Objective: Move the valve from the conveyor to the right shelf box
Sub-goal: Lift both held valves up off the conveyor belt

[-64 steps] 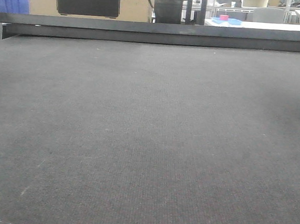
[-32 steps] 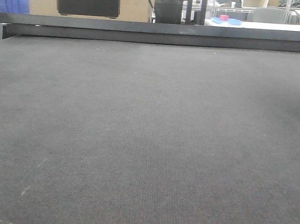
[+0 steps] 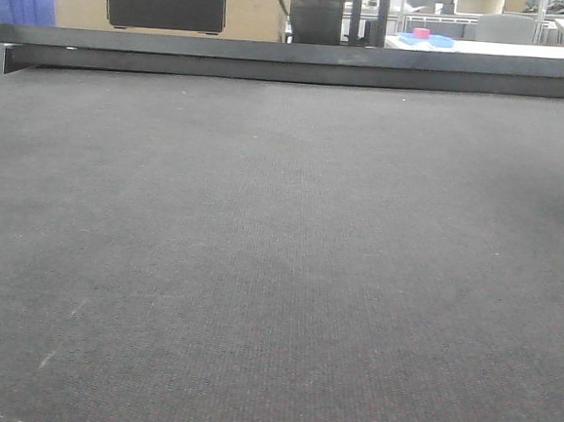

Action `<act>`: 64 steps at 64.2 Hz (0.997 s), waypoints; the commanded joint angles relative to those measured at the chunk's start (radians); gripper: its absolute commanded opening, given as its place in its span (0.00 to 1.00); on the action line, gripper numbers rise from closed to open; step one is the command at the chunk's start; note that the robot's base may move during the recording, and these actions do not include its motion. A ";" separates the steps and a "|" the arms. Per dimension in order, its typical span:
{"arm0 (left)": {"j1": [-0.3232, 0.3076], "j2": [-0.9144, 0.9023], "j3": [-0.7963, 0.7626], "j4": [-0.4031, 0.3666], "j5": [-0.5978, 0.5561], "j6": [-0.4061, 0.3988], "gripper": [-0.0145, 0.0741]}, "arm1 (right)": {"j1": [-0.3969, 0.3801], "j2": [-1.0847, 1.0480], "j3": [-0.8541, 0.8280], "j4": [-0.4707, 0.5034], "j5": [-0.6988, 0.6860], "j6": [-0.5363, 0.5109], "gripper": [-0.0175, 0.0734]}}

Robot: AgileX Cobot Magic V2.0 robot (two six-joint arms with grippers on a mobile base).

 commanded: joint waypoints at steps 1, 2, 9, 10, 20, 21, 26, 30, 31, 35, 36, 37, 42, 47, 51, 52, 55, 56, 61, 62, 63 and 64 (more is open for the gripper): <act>-0.005 -0.011 -0.011 -0.004 -0.051 -0.007 0.04 | -0.001 -0.014 -0.018 0.001 -0.067 -0.005 0.03; -0.005 -0.011 -0.011 -0.004 -0.051 -0.007 0.04 | -0.001 -0.014 -0.018 0.001 -0.067 -0.005 0.03; -0.005 -0.011 -0.011 -0.004 -0.051 -0.007 0.04 | -0.001 -0.014 -0.018 0.001 -0.067 -0.005 0.03; -0.005 -0.011 -0.011 -0.004 -0.051 -0.007 0.04 | -0.001 -0.014 -0.018 0.001 -0.067 -0.005 0.03; -0.005 -0.011 -0.011 -0.004 -0.051 -0.007 0.04 | -0.001 -0.014 -0.018 0.001 -0.067 -0.005 0.03; -0.005 -0.011 -0.011 -0.004 -0.051 -0.007 0.04 | -0.001 -0.014 -0.018 0.001 -0.067 -0.005 0.03; -0.005 -0.011 -0.011 -0.004 -0.051 -0.007 0.04 | -0.001 -0.014 -0.018 0.001 -0.067 -0.005 0.03; -0.005 -0.011 -0.011 -0.004 -0.051 -0.007 0.04 | -0.001 -0.014 -0.018 0.001 -0.067 -0.005 0.03; -0.005 -0.011 -0.011 -0.004 -0.051 -0.007 0.04 | -0.001 -0.014 -0.018 0.001 -0.067 -0.005 0.03; -0.005 -0.011 -0.011 -0.004 -0.051 -0.007 0.04 | -0.001 -0.014 -0.018 0.001 -0.067 -0.005 0.03; -0.005 -0.011 -0.011 -0.004 -0.051 -0.007 0.04 | -0.001 -0.014 -0.018 0.001 -0.067 -0.005 0.03; -0.005 -0.011 -0.011 -0.004 -0.051 -0.007 0.04 | -0.001 -0.014 -0.018 0.001 -0.067 -0.005 0.03; -0.005 -0.011 -0.011 -0.004 -0.051 -0.007 0.04 | -0.001 -0.014 -0.018 0.001 -0.067 -0.005 0.03; -0.005 -0.011 -0.011 -0.004 -0.051 -0.007 0.04 | -0.001 -0.014 -0.018 0.001 -0.067 -0.005 0.03; -0.005 -0.011 -0.011 -0.004 -0.051 -0.007 0.04 | -0.001 -0.014 -0.018 0.001 -0.067 -0.005 0.03; -0.005 -0.011 -0.011 -0.004 -0.051 -0.007 0.04 | -0.001 -0.014 -0.018 0.001 -0.067 -0.005 0.03; -0.005 -0.011 -0.011 -0.004 -0.051 -0.007 0.04 | -0.001 -0.014 -0.018 0.001 -0.067 -0.005 0.03; -0.005 -0.011 -0.011 -0.004 -0.051 -0.007 0.04 | -0.001 -0.014 -0.018 0.001 -0.067 -0.005 0.03; -0.005 -0.011 -0.011 -0.004 -0.051 -0.007 0.04 | -0.001 -0.014 -0.018 0.001 -0.067 -0.005 0.03; -0.005 -0.011 -0.011 -0.004 -0.051 -0.007 0.04 | -0.001 -0.014 -0.018 0.001 -0.067 -0.005 0.03; -0.005 -0.011 -0.011 -0.004 -0.051 -0.007 0.04 | -0.001 -0.014 -0.018 0.001 -0.067 -0.005 0.03; -0.005 -0.011 -0.011 -0.004 -0.051 -0.007 0.04 | -0.001 -0.014 -0.018 0.001 -0.067 -0.005 0.03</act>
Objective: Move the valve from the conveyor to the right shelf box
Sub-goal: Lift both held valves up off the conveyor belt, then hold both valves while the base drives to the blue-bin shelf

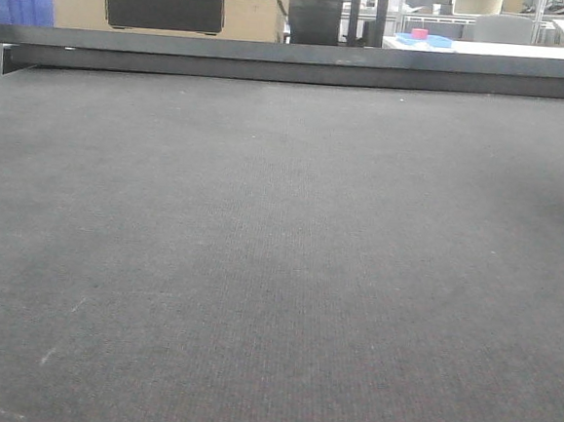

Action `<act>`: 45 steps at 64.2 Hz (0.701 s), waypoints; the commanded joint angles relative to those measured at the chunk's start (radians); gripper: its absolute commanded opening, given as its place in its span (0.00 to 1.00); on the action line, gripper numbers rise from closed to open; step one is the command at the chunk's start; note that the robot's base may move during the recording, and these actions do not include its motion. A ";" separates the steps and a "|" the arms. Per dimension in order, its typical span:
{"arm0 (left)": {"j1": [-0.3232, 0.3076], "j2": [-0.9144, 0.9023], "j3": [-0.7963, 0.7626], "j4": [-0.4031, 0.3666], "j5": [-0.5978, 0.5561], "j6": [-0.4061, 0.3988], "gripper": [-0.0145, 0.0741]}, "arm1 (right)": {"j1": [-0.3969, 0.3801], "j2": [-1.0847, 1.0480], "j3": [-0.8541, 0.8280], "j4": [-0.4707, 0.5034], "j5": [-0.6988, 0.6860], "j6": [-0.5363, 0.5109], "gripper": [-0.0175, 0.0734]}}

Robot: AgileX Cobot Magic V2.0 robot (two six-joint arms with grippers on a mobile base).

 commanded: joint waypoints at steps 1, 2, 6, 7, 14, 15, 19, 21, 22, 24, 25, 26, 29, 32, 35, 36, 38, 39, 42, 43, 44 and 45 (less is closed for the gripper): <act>-0.005 -0.011 -0.011 -0.004 -0.049 -0.005 0.04 | -0.001 -0.014 -0.018 0.001 -0.067 -0.005 0.03; -0.005 -0.011 -0.011 -0.004 -0.049 -0.005 0.04 | -0.001 -0.014 -0.018 0.001 -0.067 -0.005 0.03; -0.005 -0.011 -0.011 -0.004 -0.049 -0.005 0.04 | -0.001 -0.014 -0.018 0.001 -0.067 -0.005 0.03; -0.005 -0.011 -0.011 -0.004 -0.049 -0.005 0.04 | -0.001 -0.014 -0.018 0.001 -0.067 -0.005 0.03; -0.005 -0.011 -0.011 -0.004 -0.049 -0.005 0.04 | -0.001 -0.012 -0.018 0.001 -0.068 -0.005 0.03; -0.005 -0.011 -0.011 -0.004 -0.049 -0.005 0.04 | -0.001 -0.012 -0.018 0.001 -0.068 -0.005 0.03; -0.005 -0.011 -0.011 -0.004 -0.049 -0.005 0.04 | -0.001 -0.012 -0.018 0.001 -0.069 -0.005 0.03; -0.005 -0.011 -0.011 -0.004 -0.049 -0.005 0.04 | -0.001 -0.012 -0.018 0.001 -0.071 -0.005 0.03; -0.005 -0.011 -0.011 -0.004 -0.049 -0.005 0.04 | -0.001 -0.012 -0.018 0.001 -0.071 -0.005 0.03; -0.005 -0.011 -0.011 -0.004 -0.049 -0.005 0.04 | -0.001 -0.012 -0.018 0.001 -0.071 -0.005 0.03; -0.005 -0.011 -0.011 -0.004 -0.049 -0.005 0.04 | -0.001 -0.012 -0.018 0.001 -0.071 -0.005 0.03; -0.005 -0.011 -0.011 -0.004 -0.049 -0.005 0.04 | -0.001 -0.012 -0.018 0.001 -0.071 -0.005 0.03; -0.005 -0.011 -0.011 -0.004 -0.049 -0.005 0.04 | -0.001 -0.012 -0.018 0.001 -0.071 -0.005 0.03; -0.005 -0.011 -0.011 -0.004 -0.049 -0.005 0.04 | -0.001 -0.012 -0.018 0.001 -0.071 -0.005 0.03; -0.005 -0.011 -0.011 -0.004 -0.049 -0.005 0.04 | -0.001 -0.012 -0.018 0.001 -0.071 -0.005 0.03; -0.005 -0.011 -0.011 -0.004 -0.049 -0.005 0.04 | -0.001 -0.012 -0.018 0.001 -0.071 -0.005 0.03; -0.005 -0.011 -0.011 -0.004 -0.049 -0.005 0.04 | -0.001 -0.012 -0.018 0.001 -0.071 -0.005 0.03; -0.005 -0.011 -0.011 -0.004 -0.049 -0.005 0.04 | -0.001 -0.012 -0.018 0.001 -0.071 -0.005 0.03; -0.005 -0.011 -0.011 -0.004 -0.049 -0.005 0.04 | -0.001 -0.012 -0.018 0.001 -0.071 -0.005 0.03; -0.005 -0.011 -0.011 -0.004 -0.049 -0.005 0.04 | -0.001 -0.012 -0.018 0.001 -0.071 -0.005 0.03; -0.005 -0.011 -0.011 -0.004 -0.049 -0.005 0.04 | -0.001 -0.012 -0.018 0.001 -0.071 -0.005 0.03; -0.005 -0.011 -0.011 -0.004 -0.049 -0.005 0.04 | -0.001 -0.012 -0.018 0.001 -0.071 -0.005 0.03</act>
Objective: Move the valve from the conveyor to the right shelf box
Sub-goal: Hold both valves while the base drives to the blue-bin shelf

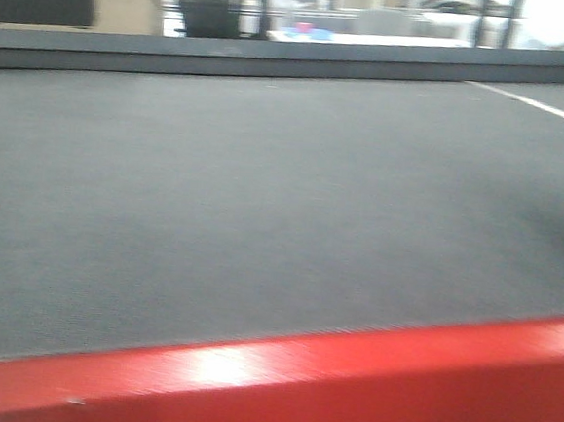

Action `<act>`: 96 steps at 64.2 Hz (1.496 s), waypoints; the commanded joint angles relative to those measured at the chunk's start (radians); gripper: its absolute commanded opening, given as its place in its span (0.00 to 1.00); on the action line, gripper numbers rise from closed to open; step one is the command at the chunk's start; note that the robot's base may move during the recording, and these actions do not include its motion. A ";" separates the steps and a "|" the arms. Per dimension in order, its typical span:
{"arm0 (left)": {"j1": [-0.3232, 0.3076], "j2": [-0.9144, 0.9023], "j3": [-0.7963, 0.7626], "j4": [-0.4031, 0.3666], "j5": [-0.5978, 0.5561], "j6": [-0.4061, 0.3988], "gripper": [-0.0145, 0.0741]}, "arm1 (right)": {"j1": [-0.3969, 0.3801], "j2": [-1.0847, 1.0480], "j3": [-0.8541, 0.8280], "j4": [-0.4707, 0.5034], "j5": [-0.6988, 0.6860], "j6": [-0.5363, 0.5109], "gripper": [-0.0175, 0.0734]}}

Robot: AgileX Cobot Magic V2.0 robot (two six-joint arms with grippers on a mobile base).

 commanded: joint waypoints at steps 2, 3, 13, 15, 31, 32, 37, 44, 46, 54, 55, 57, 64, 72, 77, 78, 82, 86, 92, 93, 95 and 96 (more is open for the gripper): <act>-0.005 -0.011 -0.011 -0.018 -0.047 -0.005 0.04 | -0.003 -0.012 -0.018 -0.003 -0.071 -0.005 0.03; -0.005 -0.011 -0.011 -0.018 -0.047 -0.005 0.04 | -0.003 -0.012 -0.018 -0.003 -0.071 -0.005 0.03; -0.005 -0.011 -0.011 -0.018 -0.047 -0.005 0.04 | -0.003 -0.012 -0.018 -0.003 -0.071 -0.005 0.03; -0.005 -0.011 -0.011 -0.018 -0.047 -0.005 0.04 | -0.003 -0.012 -0.018 -0.003 -0.071 -0.005 0.03; -0.005 -0.011 -0.011 -0.018 -0.047 -0.005 0.04 | -0.003 -0.012 -0.018 -0.003 -0.071 -0.005 0.03; -0.005 -0.011 -0.011 -0.018 -0.047 -0.005 0.04 | -0.003 -0.012 -0.018 -0.003 -0.071 -0.005 0.03; -0.005 -0.011 -0.011 -0.018 -0.047 -0.005 0.04 | -0.003 -0.012 -0.018 -0.003 -0.071 -0.005 0.03; -0.005 -0.011 -0.011 -0.018 -0.047 -0.005 0.04 | -0.003 -0.012 -0.018 -0.003 -0.071 -0.005 0.03; -0.005 -0.011 -0.011 -0.018 -0.047 -0.005 0.04 | -0.003 -0.012 -0.018 -0.003 -0.071 -0.005 0.03; -0.005 -0.011 -0.011 -0.018 -0.047 -0.005 0.04 | -0.003 -0.012 -0.018 -0.003 -0.071 -0.005 0.03; -0.005 -0.011 -0.011 -0.018 -0.047 -0.005 0.04 | -0.003 -0.012 -0.018 -0.003 -0.071 -0.005 0.03; -0.005 -0.011 -0.011 -0.018 -0.047 -0.005 0.04 | -0.003 -0.012 -0.018 -0.003 -0.071 -0.005 0.03; -0.005 -0.011 -0.011 -0.018 -0.047 -0.005 0.04 | -0.003 -0.012 -0.018 -0.003 -0.071 -0.005 0.03; -0.005 -0.011 -0.011 -0.018 -0.047 -0.005 0.04 | -0.003 -0.012 -0.018 -0.003 -0.071 -0.005 0.03; -0.005 -0.011 -0.011 -0.018 -0.047 -0.005 0.04 | -0.003 -0.012 -0.018 -0.003 -0.071 -0.005 0.03; -0.005 -0.011 -0.011 -0.018 -0.047 -0.005 0.04 | -0.003 -0.012 -0.018 -0.003 -0.071 -0.005 0.03; -0.005 -0.011 -0.011 -0.018 -0.047 -0.005 0.04 | -0.003 -0.012 -0.018 -0.003 -0.071 -0.005 0.03; -0.005 -0.011 -0.011 -0.018 -0.047 -0.005 0.04 | -0.003 -0.012 -0.018 -0.003 -0.071 -0.005 0.03; -0.005 -0.011 -0.011 -0.018 -0.047 -0.005 0.04 | -0.003 -0.012 -0.018 -0.003 -0.071 -0.005 0.03; -0.005 -0.011 -0.011 -0.018 -0.047 -0.005 0.04 | -0.003 -0.012 -0.018 -0.003 -0.071 -0.005 0.03; -0.005 -0.011 -0.011 -0.018 -0.047 -0.005 0.04 | -0.003 -0.012 -0.018 -0.003 -0.071 -0.005 0.03; -0.005 -0.011 -0.011 -0.018 -0.047 -0.005 0.04 | -0.003 -0.012 -0.018 -0.003 -0.071 -0.005 0.03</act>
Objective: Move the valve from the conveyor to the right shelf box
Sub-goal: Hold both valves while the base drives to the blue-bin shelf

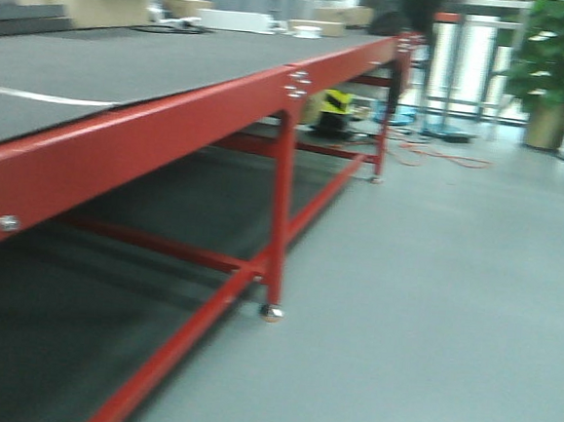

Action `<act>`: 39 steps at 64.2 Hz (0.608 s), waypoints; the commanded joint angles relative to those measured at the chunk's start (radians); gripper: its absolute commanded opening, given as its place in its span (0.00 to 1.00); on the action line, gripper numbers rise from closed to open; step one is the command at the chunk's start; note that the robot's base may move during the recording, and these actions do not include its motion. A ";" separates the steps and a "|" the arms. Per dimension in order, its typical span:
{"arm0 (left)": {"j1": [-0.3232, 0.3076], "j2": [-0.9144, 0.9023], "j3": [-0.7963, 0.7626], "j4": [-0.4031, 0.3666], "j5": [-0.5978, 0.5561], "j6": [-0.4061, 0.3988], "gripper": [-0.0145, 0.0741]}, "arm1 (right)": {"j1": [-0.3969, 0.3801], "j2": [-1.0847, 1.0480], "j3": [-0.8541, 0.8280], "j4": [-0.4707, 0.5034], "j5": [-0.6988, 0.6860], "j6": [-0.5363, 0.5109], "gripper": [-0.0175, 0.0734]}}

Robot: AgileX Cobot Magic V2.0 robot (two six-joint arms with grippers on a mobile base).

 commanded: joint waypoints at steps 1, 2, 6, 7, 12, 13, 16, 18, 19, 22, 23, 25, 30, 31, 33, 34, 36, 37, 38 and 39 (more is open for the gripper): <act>-0.005 -0.011 -0.011 -0.008 -0.045 -0.005 0.04 | -0.003 -0.012 -0.018 -0.003 -0.071 -0.005 0.03; -0.005 -0.011 -0.011 -0.008 -0.045 -0.005 0.04 | -0.003 -0.012 -0.018 -0.003 -0.071 -0.005 0.03; -0.005 -0.011 -0.011 -0.008 -0.045 -0.005 0.04 | -0.003 -0.012 -0.018 -0.003 -0.071 -0.005 0.03; -0.005 -0.011 -0.011 -0.008 -0.045 -0.005 0.04 | -0.003 -0.012 -0.018 -0.003 -0.071 -0.005 0.03; -0.005 -0.011 -0.011 -0.008 -0.045 -0.005 0.04 | -0.003 -0.012 -0.018 -0.003 -0.071 -0.005 0.03; -0.005 -0.011 -0.011 -0.008 -0.045 -0.005 0.04 | -0.003 -0.012 -0.018 -0.003 -0.071 -0.005 0.03; -0.005 -0.011 -0.011 -0.008 -0.045 -0.005 0.04 | -0.003 -0.012 -0.018 -0.003 -0.071 -0.005 0.03; -0.005 -0.011 -0.011 -0.008 -0.045 -0.005 0.04 | -0.003 -0.012 -0.018 -0.003 -0.071 -0.005 0.03; -0.005 -0.011 -0.011 -0.008 -0.045 -0.005 0.04 | -0.003 -0.012 -0.018 -0.003 -0.071 -0.005 0.03; -0.005 -0.011 -0.011 -0.008 -0.045 -0.005 0.04 | -0.003 -0.012 -0.018 -0.003 -0.071 -0.005 0.03; -0.005 -0.011 -0.011 -0.008 -0.045 -0.005 0.04 | -0.003 -0.012 -0.018 -0.003 -0.071 -0.005 0.03; -0.005 -0.011 -0.011 -0.008 -0.045 -0.005 0.04 | -0.003 -0.012 -0.018 -0.003 -0.071 -0.005 0.03; -0.005 -0.011 -0.011 -0.008 -0.045 -0.005 0.04 | -0.003 -0.012 -0.018 -0.003 -0.071 -0.005 0.03; -0.005 -0.011 -0.011 -0.008 -0.045 -0.005 0.04 | -0.003 -0.012 -0.018 -0.003 -0.071 -0.005 0.03; -0.005 -0.011 -0.011 -0.008 -0.045 -0.005 0.04 | -0.003 -0.012 -0.018 -0.003 -0.071 -0.005 0.03; -0.005 -0.011 -0.011 -0.008 -0.045 -0.005 0.04 | -0.003 -0.012 -0.018 -0.003 -0.071 -0.005 0.03; -0.005 -0.011 -0.011 -0.008 -0.045 -0.005 0.04 | -0.003 -0.012 -0.018 -0.003 -0.071 -0.005 0.03; -0.005 -0.011 -0.011 -0.008 -0.045 -0.005 0.04 | -0.003 -0.012 -0.018 -0.003 -0.071 -0.005 0.03; -0.005 -0.011 -0.011 -0.008 -0.045 -0.005 0.04 | -0.003 -0.012 -0.018 -0.003 -0.071 -0.005 0.03; -0.005 -0.011 -0.011 -0.008 -0.045 -0.005 0.04 | -0.003 -0.012 -0.018 -0.003 -0.071 -0.005 0.03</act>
